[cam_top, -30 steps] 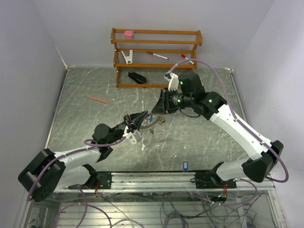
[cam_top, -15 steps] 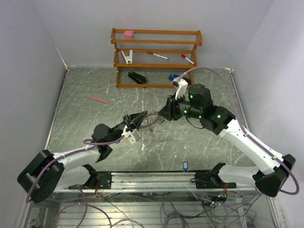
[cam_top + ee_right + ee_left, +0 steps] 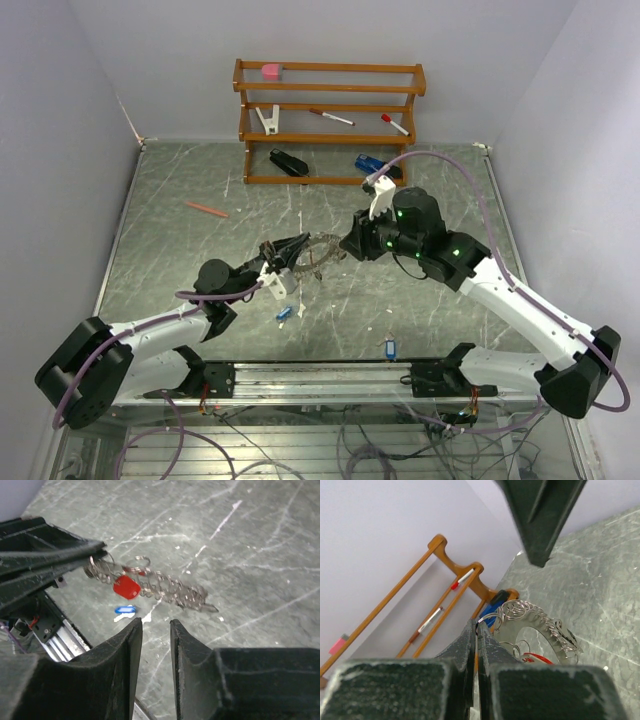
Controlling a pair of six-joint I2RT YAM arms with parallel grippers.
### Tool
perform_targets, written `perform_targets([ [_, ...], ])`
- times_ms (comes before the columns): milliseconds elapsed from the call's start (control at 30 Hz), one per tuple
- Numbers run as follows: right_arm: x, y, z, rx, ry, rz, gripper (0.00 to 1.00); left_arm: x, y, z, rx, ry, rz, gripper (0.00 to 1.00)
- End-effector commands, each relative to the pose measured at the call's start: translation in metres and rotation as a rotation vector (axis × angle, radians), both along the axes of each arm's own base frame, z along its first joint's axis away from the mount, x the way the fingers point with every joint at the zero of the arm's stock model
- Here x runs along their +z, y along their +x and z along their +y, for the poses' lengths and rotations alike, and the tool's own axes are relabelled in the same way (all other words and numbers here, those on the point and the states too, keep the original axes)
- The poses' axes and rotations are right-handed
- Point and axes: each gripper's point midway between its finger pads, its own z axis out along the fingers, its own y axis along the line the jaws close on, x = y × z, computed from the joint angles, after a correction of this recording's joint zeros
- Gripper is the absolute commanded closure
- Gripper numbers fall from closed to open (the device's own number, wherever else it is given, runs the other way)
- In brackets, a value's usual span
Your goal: Put the keys on the keyring
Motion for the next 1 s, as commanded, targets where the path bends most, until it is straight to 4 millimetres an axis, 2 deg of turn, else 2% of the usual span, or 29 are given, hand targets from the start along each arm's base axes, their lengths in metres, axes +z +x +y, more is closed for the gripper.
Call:
perform_targets([
  [0,-0.002,0.001,-0.014,-0.101,0.026,0.029,0.69,0.018,0.016,0.013,0.106,-0.056,0.001,0.93],
  [133,-0.004,0.003,0.003,-0.025,0.029,0.025,0.66,0.013,0.022,0.014,0.12,-0.048,0.053,0.93],
  [333,-0.004,0.016,0.019,0.039,0.013,-0.029,0.67,0.003,0.037,0.009,0.151,-0.067,0.321,0.93],
  [533,0.013,0.033,0.007,-0.03,0.034,-0.083,0.67,0.016,0.041,-0.001,0.155,-0.12,0.712,0.93],
  [633,0.016,0.042,-0.001,-0.054,0.055,-0.06,0.68,0.029,0.038,-0.005,0.144,-0.182,0.846,0.93],
  [800,0.034,0.054,-0.015,-0.077,0.16,-0.008,0.69,0.047,0.034,-0.005,0.138,-0.23,0.927,0.93],
  [867,0.044,0.052,-0.014,-0.042,0.229,0.033,0.69,0.05,0.03,-0.006,0.117,-0.23,0.932,0.93],
  [900,0.045,0.055,-0.018,-0.034,0.265,0.073,0.7,0.05,0.027,-0.006,0.103,-0.223,0.925,0.93],
  [967,0.047,0.051,-0.013,0.012,0.313,0.185,0.74,0.05,0.025,-0.004,0.102,-0.218,0.904,0.93],
])
